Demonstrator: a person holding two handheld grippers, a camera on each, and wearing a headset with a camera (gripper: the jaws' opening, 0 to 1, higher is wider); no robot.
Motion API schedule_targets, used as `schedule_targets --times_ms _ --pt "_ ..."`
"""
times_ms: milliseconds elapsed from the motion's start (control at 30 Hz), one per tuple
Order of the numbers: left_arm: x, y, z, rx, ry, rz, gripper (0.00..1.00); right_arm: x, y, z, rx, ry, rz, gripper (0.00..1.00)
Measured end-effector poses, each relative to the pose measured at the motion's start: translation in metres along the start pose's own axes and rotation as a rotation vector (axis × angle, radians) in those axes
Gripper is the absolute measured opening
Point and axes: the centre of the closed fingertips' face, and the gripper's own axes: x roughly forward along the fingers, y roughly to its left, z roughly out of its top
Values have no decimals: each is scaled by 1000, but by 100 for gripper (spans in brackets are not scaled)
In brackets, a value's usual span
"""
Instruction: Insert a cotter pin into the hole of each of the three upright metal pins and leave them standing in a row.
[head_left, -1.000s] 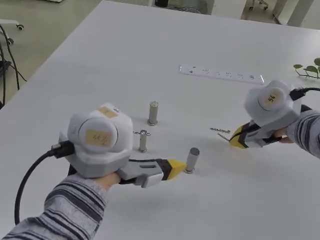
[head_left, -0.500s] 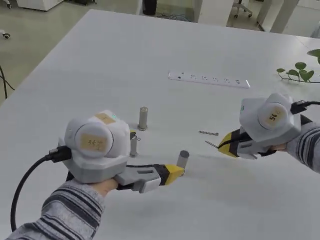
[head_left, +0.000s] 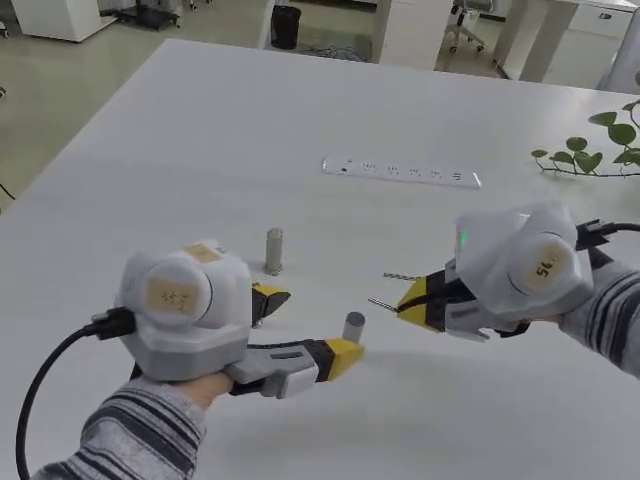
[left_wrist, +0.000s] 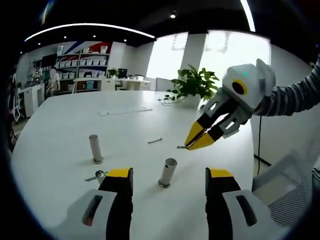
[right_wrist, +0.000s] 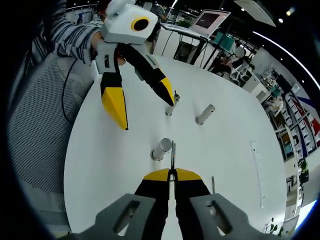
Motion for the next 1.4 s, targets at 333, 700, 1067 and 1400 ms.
schedule_targets --times_ms 333,700,1067,1400 --pt "-1 -14 3 -89 -33 -89 34 2 20 18 -86 -33 19 0" --pt "-2 -26 10 -221 -87 -171 16 5 31 33 -149 -58 8 0" --pt "0 -29 10 -261 -85 -196 6 2 31 43 -156 -82 -15 0" --pt "1 -28 9 -275 -83 -196 0 2 31 44 -159 -83 -18 0"
